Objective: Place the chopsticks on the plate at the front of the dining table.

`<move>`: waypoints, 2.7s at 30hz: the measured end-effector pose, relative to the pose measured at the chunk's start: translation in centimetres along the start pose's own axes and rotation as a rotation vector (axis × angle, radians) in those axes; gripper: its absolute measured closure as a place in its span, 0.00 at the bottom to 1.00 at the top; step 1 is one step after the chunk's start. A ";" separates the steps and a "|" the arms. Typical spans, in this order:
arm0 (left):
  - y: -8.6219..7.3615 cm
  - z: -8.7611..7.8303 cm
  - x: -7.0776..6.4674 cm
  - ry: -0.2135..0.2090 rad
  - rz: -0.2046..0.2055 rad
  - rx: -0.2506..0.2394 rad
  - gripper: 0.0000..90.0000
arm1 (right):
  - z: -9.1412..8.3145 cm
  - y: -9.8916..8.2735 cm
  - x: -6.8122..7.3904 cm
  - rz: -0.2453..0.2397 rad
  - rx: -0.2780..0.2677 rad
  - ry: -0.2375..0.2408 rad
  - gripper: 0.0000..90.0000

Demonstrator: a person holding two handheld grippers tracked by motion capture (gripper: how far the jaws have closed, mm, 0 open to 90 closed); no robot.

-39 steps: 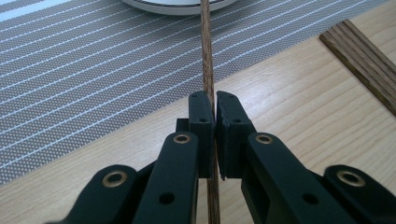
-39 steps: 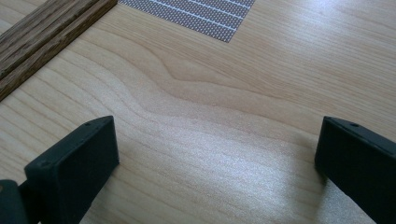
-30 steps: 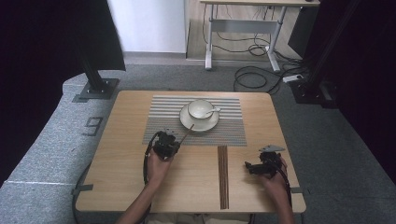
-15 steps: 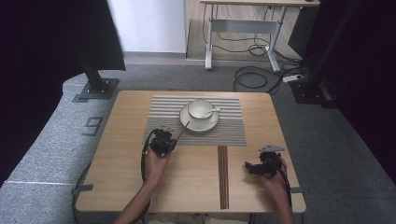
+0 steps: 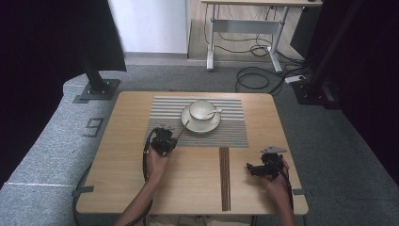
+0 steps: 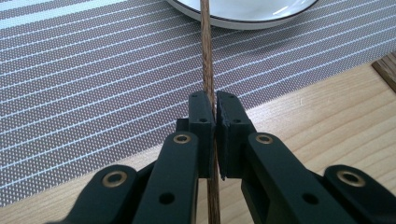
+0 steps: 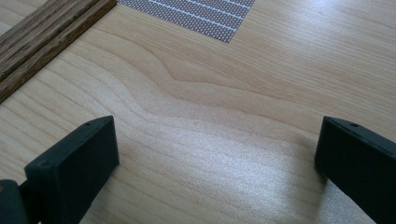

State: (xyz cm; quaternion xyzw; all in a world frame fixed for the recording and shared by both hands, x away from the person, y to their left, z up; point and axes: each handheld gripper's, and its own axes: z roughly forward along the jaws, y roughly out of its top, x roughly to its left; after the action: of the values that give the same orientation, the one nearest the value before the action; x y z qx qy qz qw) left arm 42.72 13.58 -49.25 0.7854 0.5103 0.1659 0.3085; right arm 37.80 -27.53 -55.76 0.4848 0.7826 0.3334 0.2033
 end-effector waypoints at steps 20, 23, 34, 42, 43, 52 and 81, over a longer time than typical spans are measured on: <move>1.4 1.4 0.6 0.027 -0.035 0.005 0.95 | 0.0 0.0 0.2 0.013 0.000 -0.013 0.00; 1.6 1.5 0.7 0.030 -0.041 0.003 0.95 | 0.0 0.1 0.2 0.014 0.000 -0.014 0.00; 3.0 1.6 0.9 0.038 -0.055 -0.010 0.95 | 0.0 0.1 0.2 0.016 0.000 -0.017 0.00; 3.8 2.1 1.0 0.034 -0.090 -0.016 0.95 | 0.1 0.1 0.3 0.016 0.000 -0.017 0.00; 3.8 2.1 1.0 0.034 -0.090 -0.016 0.95 | 0.1 0.1 0.3 0.016 0.000 -0.017 0.00; 4.6 2.3 1.2 0.029 -0.131 -0.026 0.95 | 0.1 0.1 0.3 0.015 0.000 -0.016 0.00; 6.3 5.0 0.9 0.008 -0.278 -0.040 0.95 | 0.1 0.1 0.4 0.019 0.000 -0.018 0.00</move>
State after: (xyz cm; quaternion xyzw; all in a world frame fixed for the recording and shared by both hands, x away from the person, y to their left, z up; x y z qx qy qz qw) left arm 50.36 10.98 -48.90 0.7000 0.6122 0.1349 0.3420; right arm 37.74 -27.07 -55.74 0.4951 0.7762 0.3309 0.2070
